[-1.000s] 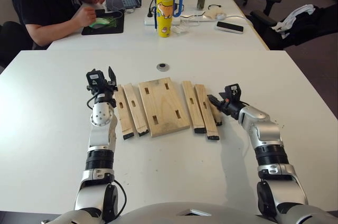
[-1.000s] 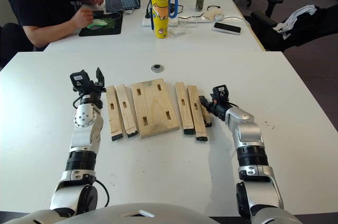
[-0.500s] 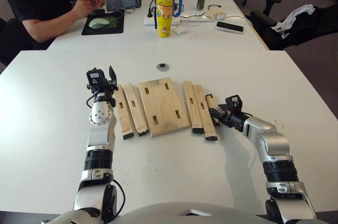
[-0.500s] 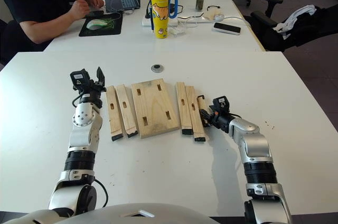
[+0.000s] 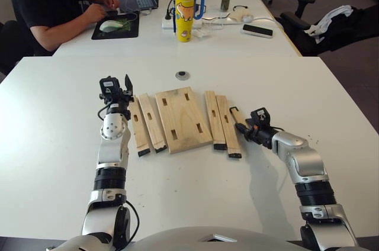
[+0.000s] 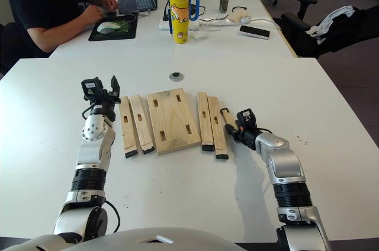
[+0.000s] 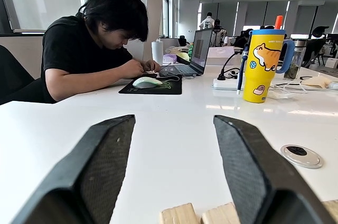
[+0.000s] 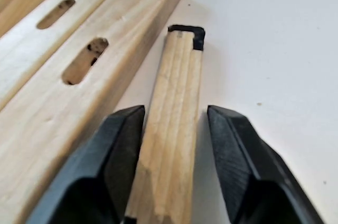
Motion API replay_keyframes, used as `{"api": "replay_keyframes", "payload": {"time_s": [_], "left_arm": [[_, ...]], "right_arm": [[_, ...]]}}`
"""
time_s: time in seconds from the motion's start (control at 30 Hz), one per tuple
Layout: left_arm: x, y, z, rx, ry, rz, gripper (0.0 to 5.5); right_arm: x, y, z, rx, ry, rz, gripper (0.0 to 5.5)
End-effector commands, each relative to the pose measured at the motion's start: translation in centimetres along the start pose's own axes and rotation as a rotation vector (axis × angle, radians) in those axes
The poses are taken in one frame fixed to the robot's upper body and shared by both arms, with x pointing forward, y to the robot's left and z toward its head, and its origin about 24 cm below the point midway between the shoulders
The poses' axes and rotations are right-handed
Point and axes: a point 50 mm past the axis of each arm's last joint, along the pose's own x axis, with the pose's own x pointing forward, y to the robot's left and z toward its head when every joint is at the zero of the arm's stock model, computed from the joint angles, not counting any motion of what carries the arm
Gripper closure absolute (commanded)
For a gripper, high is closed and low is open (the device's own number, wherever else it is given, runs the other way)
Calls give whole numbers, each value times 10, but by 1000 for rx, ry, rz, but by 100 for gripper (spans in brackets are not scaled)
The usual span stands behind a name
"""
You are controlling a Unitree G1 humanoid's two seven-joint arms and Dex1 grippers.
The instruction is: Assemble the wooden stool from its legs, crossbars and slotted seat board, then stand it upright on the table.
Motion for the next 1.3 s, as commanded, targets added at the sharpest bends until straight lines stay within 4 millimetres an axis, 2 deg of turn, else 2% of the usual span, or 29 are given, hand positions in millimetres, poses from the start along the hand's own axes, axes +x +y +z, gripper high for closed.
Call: {"api": "replay_keyframes", "payload": {"time_s": [0.03, 0.07, 0.13, 0.23, 0.33, 0.47, 0.6, 0.67, 0.9, 1.3], "left_arm": [[4, -3, 1, -25, 22, -42, 271], [4, -4, 1, -31, 28, -58, 271], [4, -3, -2, -71, 45, -89, 271], [5, -4, -4, -77, 76, -133, 271], [9, -19, 3, -127, 85, -273, 271], [7, -56, 34, -310, 82, -576, 271], [2, -82, 57, -435, 133, -786, 271], [1, -88, 64, -503, 161, -848, 271], [3, -89, 71, -763, 277, -908, 271], [-2, -96, 79, -871, 334, -980, 271]], "right_arm": [[3, 8, -44, 48, 219, 12, 406], [5, 5, -42, 48, 200, -22, 419], [10, -12, -26, 53, 76, -183, 420], [14, -29, 12, 90, -159, -319, 420], [14, -24, 45, 112, -363, -286, 420], [17, 5, 73, 86, -545, -123, 420], [17, 38, 80, 14, -629, 37, 420], [16, 50, 82, -25, -659, 102, 420], [4, 62, 93, -117, -822, 122, 420], [1, 75, 95, -204, -883, 171, 420]]}}
